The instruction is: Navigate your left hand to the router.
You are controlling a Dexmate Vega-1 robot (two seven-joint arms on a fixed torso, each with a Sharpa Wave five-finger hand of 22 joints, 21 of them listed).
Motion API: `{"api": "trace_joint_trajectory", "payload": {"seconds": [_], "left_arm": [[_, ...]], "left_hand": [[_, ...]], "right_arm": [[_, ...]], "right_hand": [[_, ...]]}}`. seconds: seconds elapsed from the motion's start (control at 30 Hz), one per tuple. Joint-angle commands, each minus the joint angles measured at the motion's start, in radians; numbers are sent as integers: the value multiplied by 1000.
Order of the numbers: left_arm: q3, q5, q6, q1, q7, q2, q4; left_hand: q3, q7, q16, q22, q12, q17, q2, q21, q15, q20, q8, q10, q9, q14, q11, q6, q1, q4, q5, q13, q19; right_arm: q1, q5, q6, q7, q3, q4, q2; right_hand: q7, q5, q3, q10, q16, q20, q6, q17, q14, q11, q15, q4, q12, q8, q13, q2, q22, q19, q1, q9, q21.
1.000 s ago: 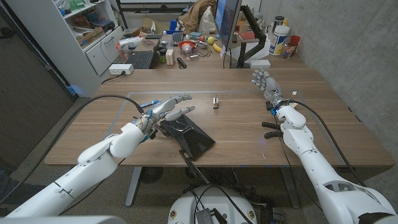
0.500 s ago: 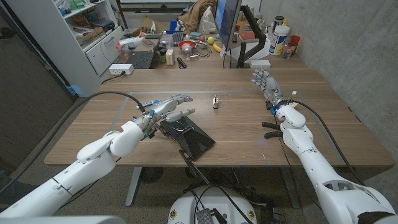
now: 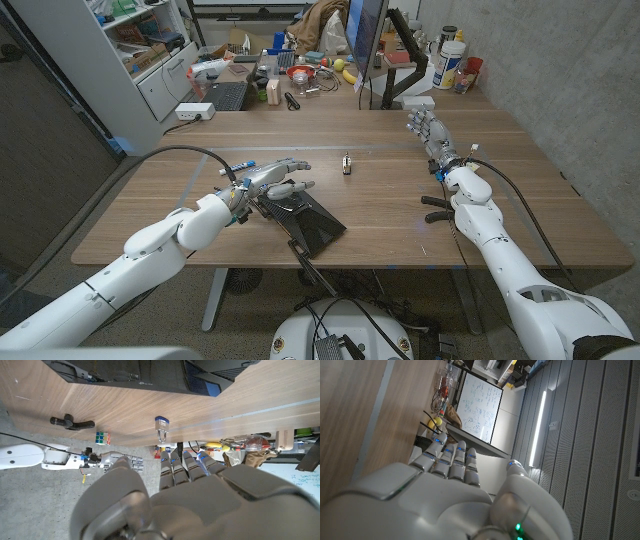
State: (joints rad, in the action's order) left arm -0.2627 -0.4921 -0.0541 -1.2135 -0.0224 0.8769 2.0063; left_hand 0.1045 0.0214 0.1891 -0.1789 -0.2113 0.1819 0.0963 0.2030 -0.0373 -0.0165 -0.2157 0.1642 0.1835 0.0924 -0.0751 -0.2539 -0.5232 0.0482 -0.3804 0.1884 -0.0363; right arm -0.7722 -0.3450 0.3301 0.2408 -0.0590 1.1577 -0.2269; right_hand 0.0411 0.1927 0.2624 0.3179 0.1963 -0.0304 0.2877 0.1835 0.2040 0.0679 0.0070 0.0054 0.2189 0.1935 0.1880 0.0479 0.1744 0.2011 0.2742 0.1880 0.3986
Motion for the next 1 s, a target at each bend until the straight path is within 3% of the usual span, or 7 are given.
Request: {"api": "trace_joint_trajectory", "payload": {"seconds": [0.03, 1.0], "left_arm": [[-19, -3, 13, 10, -15, 3, -9], [-102, -16, 34, 71, -51, -9, -72]], "left_hand": [[-1, 1, 10, -6, -5, 2, -1, 8, -16, -4, -9, 17, 6, 10, -2, -24, -12, -1, 7, 3, 5], [-5, 10, 12, -7, -6, 2, 3, 10, -19, -13, -9, 35, 6, 28, -6, -47, -12, 2, 9, 3, 14]], "right_arm": [[14, 5, 23, -6, 5, -12, 2], [3, -7, 40, -14, 8, 4, -9]], "right_hand": [[-1, 3, -2, 10, 0, 0, 10, 4, 8, -3, -1, 1, 9, 5, 2, -3, 3, 14, -8, 2, -6], [1, 4, -3, 13, 0, 0, 13, 4, 11, -1, -2, -1, 9, 6, 2, -2, 4, 21, -9, 2, -13]]}}
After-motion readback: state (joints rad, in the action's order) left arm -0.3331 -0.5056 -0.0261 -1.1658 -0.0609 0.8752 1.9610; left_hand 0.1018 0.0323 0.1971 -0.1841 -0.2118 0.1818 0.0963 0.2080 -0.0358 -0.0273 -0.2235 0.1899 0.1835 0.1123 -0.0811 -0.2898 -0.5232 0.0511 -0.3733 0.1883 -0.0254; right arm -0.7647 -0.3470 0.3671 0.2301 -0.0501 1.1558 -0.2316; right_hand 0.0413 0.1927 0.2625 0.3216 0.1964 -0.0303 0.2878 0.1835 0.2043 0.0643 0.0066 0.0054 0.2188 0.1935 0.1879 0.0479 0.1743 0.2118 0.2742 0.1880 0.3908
